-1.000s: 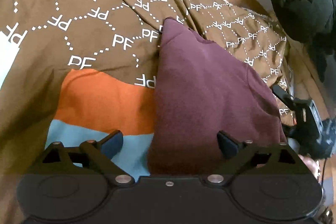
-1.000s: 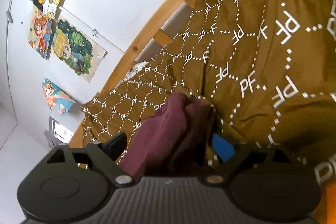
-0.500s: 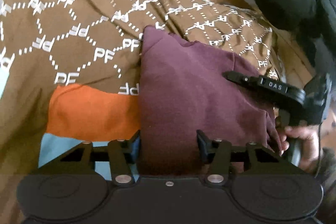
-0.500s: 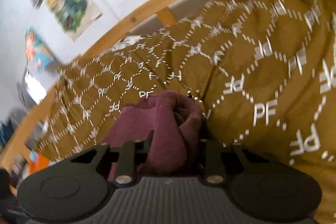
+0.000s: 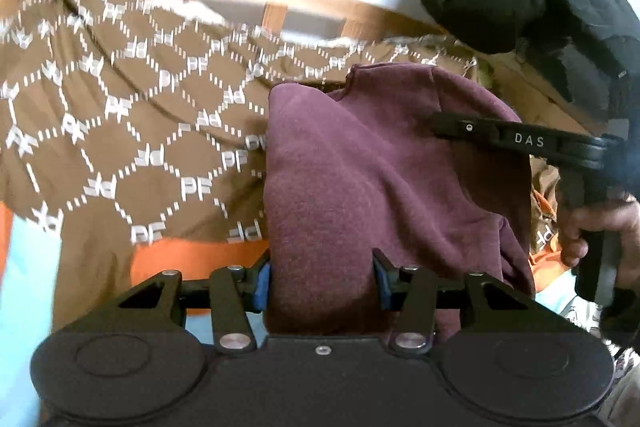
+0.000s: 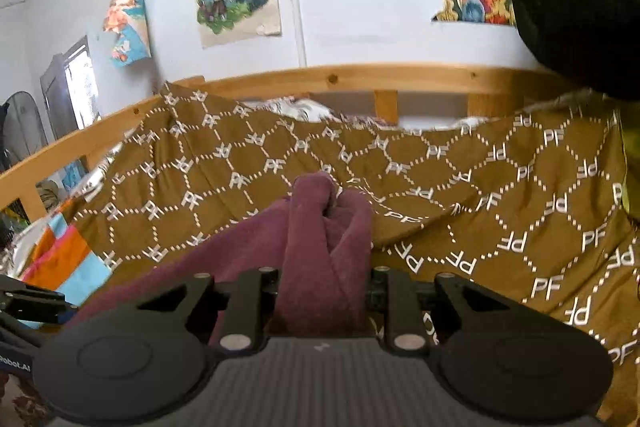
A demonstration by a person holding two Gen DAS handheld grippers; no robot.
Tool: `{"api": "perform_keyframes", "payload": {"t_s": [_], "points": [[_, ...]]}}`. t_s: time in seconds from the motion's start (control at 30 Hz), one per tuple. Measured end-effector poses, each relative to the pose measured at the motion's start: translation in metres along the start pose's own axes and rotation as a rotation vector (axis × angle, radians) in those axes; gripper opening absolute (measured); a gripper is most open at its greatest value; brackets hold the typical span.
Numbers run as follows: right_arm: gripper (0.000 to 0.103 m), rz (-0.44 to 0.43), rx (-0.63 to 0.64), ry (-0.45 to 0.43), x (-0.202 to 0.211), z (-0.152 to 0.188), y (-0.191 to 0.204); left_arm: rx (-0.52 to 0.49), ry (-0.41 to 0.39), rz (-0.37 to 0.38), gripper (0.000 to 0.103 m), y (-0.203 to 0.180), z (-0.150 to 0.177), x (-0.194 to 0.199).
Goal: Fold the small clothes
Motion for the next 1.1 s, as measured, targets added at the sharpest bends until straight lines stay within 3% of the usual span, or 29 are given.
{"api": "perform_keyframes", "payload": {"t_s": [0.4, 0.7, 0.93, 1.1], "points": [[0.025, 0.009, 0.144, 0.05, 0.022, -0.005, 0.041, -0.034, -0.047, 0.023, 0.05, 0.005, 0.011, 0.024], [0.024, 0.056, 0.149, 0.051, 0.063, -0.002, 0.051, -0.051, -0.068, 0.09, 0.05, -0.012, 0.017, 0.033], [0.023, 0.112, 0.244, 0.013, 0.099, -0.014, 0.071, -0.071, -0.147, 0.144, 0.05, -0.032, 0.012, 0.048], [0.022, 0.123, 0.287, -0.027, 0.107, -0.032, 0.082, -0.071, -0.208, 0.137, 0.05, -0.036, 0.0, 0.055]]}}
Point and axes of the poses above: each gripper's, at about its wrist camera, not at the fingertips, and x roughly against the way its jaws point, y to its left, z to its underside, the point moved 2 cm from there along -x, roughly the way its jaws point, and after that the axes turned 14 degrees about -z, right-handed, at the moved point
